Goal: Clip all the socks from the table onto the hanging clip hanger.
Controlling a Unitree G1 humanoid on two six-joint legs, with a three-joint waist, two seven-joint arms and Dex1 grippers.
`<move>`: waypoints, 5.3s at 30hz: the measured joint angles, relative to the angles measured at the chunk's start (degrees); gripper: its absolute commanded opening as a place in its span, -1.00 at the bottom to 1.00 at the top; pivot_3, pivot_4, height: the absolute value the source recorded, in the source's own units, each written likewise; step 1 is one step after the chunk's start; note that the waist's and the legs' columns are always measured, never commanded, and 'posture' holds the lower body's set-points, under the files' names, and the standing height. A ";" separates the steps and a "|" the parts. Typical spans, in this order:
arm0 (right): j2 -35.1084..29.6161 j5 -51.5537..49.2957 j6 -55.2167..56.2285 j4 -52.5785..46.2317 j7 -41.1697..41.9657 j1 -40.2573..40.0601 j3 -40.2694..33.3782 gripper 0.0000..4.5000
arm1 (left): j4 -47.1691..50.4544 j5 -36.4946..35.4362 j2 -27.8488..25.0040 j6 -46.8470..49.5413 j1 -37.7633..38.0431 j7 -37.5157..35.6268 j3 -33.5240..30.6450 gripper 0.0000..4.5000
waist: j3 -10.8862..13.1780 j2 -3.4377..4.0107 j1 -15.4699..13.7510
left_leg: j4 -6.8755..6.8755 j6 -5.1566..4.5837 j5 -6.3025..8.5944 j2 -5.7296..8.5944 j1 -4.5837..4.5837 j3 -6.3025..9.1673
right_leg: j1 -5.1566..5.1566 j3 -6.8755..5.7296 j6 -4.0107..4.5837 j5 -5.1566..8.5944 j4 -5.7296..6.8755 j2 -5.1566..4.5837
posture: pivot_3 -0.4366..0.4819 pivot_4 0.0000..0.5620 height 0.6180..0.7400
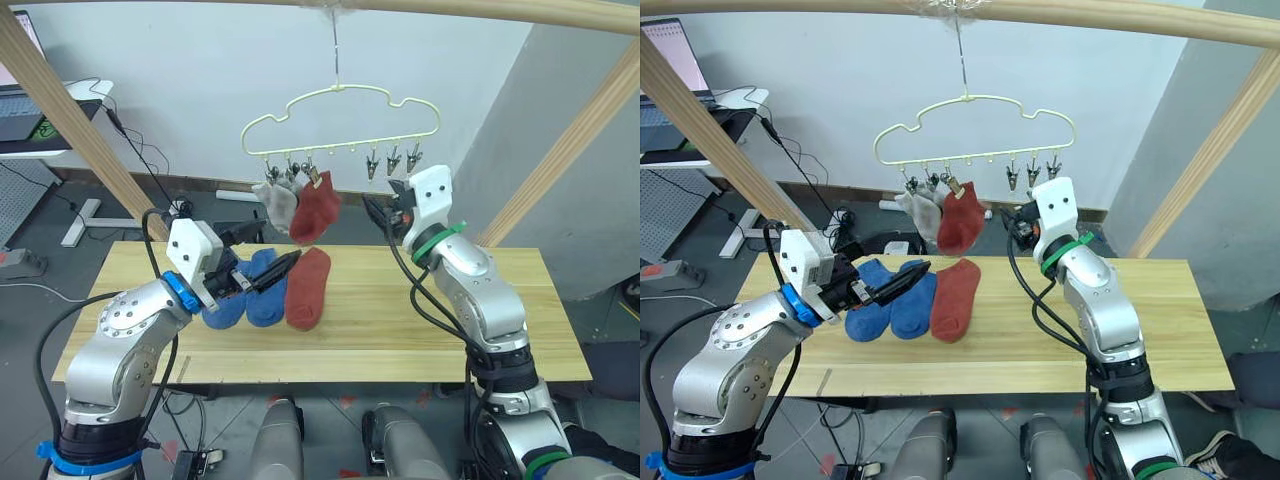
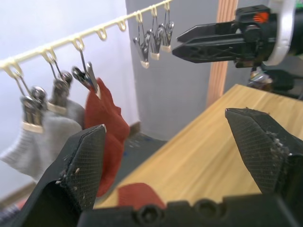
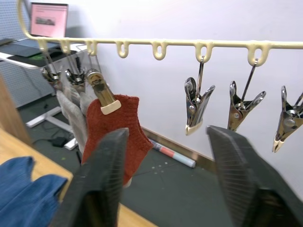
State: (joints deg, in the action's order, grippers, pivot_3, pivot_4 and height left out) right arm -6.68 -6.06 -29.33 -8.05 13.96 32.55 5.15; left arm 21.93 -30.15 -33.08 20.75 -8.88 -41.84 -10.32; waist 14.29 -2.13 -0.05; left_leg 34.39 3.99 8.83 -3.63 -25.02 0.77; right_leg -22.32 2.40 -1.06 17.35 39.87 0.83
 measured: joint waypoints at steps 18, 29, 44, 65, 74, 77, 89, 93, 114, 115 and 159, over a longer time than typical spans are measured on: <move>3.84 2.62 11.10 22.24 -5.93 11.43 -2.31 0.28 | 2.85 0.85 1.92 -1.74 -1.58 3.10 -0.02 1.00 | 0.04 0.05 -0.17 | -0.12 -0.02 0.00 -0.02 0.01 0.03 | -0.02 -0.02 0.01 0.00 0.01 0.03 | 0.25 -0.21 1.00; 7.15 1.92 13.50 24.24 -5.03 13.47 -2.81 0.28 | 2.93 0.90 2.40 -1.22 -2.08 4.08 0.30 1.00 | 0.05 0.07 -0.19 | -0.17 -0.02 0.00 -0.02 0.01 0.04 | -0.02 -0.02 0.02 0.01 -0.01 0.03 | 0.24 -0.19 1.00; 7.90 0.22 13.54 26.40 -4.78 15.53 -4.55 0.28 | 2.89 1.18 3.08 -1.40 -2.12 5.07 1.04 1.00 | 0.07 0.08 -0.24 | -0.32 -0.02 0.00 -0.03 0.02 0.05 | -0.05 -0.02 0.15 0.09 -0.04 0.03 | 0.24 -0.18 1.00; 7.99 -0.07 13.76 27.50 -5.09 15.74 -6.20 -0.85 | 2.29 1.33 3.08 -1.66 -2.11 5.02 1.04 1.00 | 0.08 0.10 -0.28 | -0.44 -0.01 0.01 -0.04 0.01 0.09 | -0.07 -0.02 0.24 0.15 -0.08 0.03 | 0.24 -0.18 1.00; 8.05 -1.05 13.72 27.50 -4.77 15.91 -6.12 -1.00 | 2.30 1.34 3.08 -1.65 -1.93 4.97 1.05 1.00 | 0.09 0.11 -0.27 | -0.46 -0.01 0.01 -0.04 0.01 0.09 | -0.07 -0.01 0.24 0.15 -0.12 0.03 | 0.24 -0.17 1.00; 7.47 -1.10 13.25 27.45 -3.86 15.91 -6.04 -1.00 | 2.32 1.63 2.39 -0.84 -0.68 4.70 1.78 1.00 | 0.10 0.12 -0.25 | -0.48 -0.01 0.01 -0.04 0.01 0.08 | -0.07 -0.01 0.24 0.15 -0.14 0.03 | 0.22 -0.15 1.00; 0.74 -3.31 3.78 20.70 4.26 15.23 -5.41 -1.00 | -21.81 20.05 6.15 1.97 -5.82 10.46 17.53 1.00 | 0.38 0.45 -0.63 | -0.50 -0.03 0.01 -0.03 -0.04 0.06 | -0.06 -0.04 0.04 0.30 -0.35 0.04 | 0.08 -0.10 1.00; 0.76 -4.23 1.12 18.32 4.58 14.99 -5.09 -1.00 | -36.47 24.89 11.31 -3.24 -14.55 11.87 20.39 1.00 | 0.39 0.45 -0.25 | -0.49 -0.05 0.03 -0.01 -0.16 -0.01 | -0.12 -0.06 0.24 0.17 -0.45 0.05 | 0.00 -0.06 1.00; -0.31 -5.65 -6.38 9.32 3.45 12.89 -5.67 -1.00 | -64.12 33.74 16.36 -10.15 -28.16 5.31 22.41 -0.40 | 0.39 0.45 1.48 | -0.26 -0.05 0.01 0.04 -0.85 0.01 | -0.93 -0.11 0.19 0.16 0.13 0.07 | -0.08 -0.08 1.00; -0.30 -5.81 -6.37 9.32 3.43 12.89 -5.67 -1.00 | -63.75 33.76 16.37 -10.16 -27.87 5.06 22.37 -0.50 | 0.39 0.45 1.49 | -0.26 -0.05 0.01 0.04 -0.85 0.00 | -0.93 -0.11 0.19 0.16 0.13 0.07 | -0.08 -0.08 1.00; 8.36 -30.82 -44.07 7.73 -17.52 24.42 -31.12 -1.00 | -34.33 28.69 23.19 -29.73 -17.77 14.25 16.68 -0.98 | 0.38 0.44 1.20 | -0.26 -0.05 0.01 0.05 -0.89 0.05 | -0.89 -0.13 0.20 0.15 0.10 0.05 | -0.04 -0.14 1.00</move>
State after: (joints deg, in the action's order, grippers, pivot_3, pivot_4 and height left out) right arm 1.68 -36.88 -73.40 -0.32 -3.57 56.97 -25.97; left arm -12.39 -1.46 -9.89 -8.98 -26.65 -27.60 6.37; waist 14.67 -1.69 1.15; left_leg 34.13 3.94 8.83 -3.58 -25.91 0.82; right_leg -23.21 2.27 -0.86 17.50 39.97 0.88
